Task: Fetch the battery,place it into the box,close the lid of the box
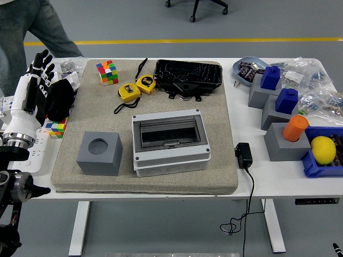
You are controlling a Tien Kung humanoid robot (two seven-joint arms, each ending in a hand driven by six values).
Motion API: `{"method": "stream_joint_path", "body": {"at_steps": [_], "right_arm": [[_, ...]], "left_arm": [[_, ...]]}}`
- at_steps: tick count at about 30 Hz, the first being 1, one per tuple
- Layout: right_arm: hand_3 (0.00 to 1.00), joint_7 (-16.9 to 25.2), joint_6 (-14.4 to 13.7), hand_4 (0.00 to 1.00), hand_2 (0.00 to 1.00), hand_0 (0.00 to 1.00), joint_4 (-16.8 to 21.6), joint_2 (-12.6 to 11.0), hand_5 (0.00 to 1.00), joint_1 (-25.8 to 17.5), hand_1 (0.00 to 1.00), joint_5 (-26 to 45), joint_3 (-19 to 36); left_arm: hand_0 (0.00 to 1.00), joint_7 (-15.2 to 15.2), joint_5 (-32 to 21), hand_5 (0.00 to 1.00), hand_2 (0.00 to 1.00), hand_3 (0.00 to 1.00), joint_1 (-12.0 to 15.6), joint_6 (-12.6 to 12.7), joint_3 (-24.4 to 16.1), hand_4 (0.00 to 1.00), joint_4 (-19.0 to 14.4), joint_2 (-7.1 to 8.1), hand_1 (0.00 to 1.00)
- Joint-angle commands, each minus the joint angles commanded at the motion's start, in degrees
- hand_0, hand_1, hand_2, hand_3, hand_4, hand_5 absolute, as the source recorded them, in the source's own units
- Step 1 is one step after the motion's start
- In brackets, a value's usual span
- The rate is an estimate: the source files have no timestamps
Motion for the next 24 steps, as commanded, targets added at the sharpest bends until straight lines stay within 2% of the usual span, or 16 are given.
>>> {"method": "stream_joint_path", "body": {"at_steps": [2,3,7,8,9,14,15,20,21,24], "right_arm": [[0.814,0.26,-0.47,0.998,0.8,0.835,0.06,0.09,0.998,-0.19,0.82,-0.51,-0.05],[0.821,0.24,-0.52,0.998,0.808,0.835,0.09,0.13,0.998,-0.27,0.829,-0.68,-0.03],[0.821,0.0,-0.47,0.998,0.808,0.835,-0.12,0.51,0.998,-0.55,0.829,-0.87,0.12],[0.821,-0.04,-0.46,0.998,0.808,0.835,-0.11,0.56,0.998,-0.64,0.829,-0.93,0.15],[0.817,-0.16,-0.39,0.998,0.807,0.838,-0.08,0.66,0.998,-0.79,0.83,-0.99,-0.02],[0.817,-0.45,-0.27,0.998,0.807,0.838,0.06,0.96,0.998,-1.05,0.83,-1.37,-0.23],[0.816,-0.5,-0.24,0.998,0.804,0.841,0.11,0.99,0.998,-1.09,0.827,-1.46,-0.3],[0.816,-0.88,-0.13,0.998,0.804,0.841,0.21,1.2,0.998,-1.48,0.827,-1.96,-0.98],[0.812,-1.03,-0.06,0.998,0.796,0.835,0.27,1.22,0.998,-1.59,0.819,-2.32,-0.96],[0.812,-1.46,0.16,0.998,0.796,0.835,0.3,1.23,0.998,-1.75,0.819,-3.36,-0.95]], "left_arm": [[0.998,-0.07,4.84,0.998,0.978,0.941,0.47,0.44,-0.07,0.998,-0.01,-0.06,0.998],[0.989,-0.1,7.45,0.998,0.942,0.902,0.71,0.57,-0.16,0.998,0.01,-0.1,0.988],[0.989,-0.82,16.36,0.998,0.942,0.902,1.31,0.96,-0.31,0.998,0.52,-0.26,0.988],[0.989,-0.91,16.78,0.998,0.942,0.902,1.41,1.03,-0.35,0.998,0.54,-0.31,0.988],[0.957,-1.1,16.15,0.998,0.892,0.85,1.63,1.25,-0.47,0.998,0.57,-0.42,0.945],[0.957,-1.99,13.73,0.998,0.892,0.85,2.39,2.36,-1.09,0.998,0.64,-0.74,0.945],[0.887,-2.16,13.35,0.998,0.815,0.786,2.49,2.55,-1.17,0.998,0.65,-0.77,0.869],[0.887,-2.13,11.7,0.998,0.815,0.786,2.76,2.47,-1.19,0.998,0.79,-0.89,0.869],[0.853,-2.0,11.7,0.998,0.774,0.744,2.81,2.37,-1.07,0.998,0.75,-0.88,0.836],[0.853,-1.72,11.78,0.998,0.774,0.744,2.98,2.1,-0.65,0.998,0.72,-0.76,0.836]]}}
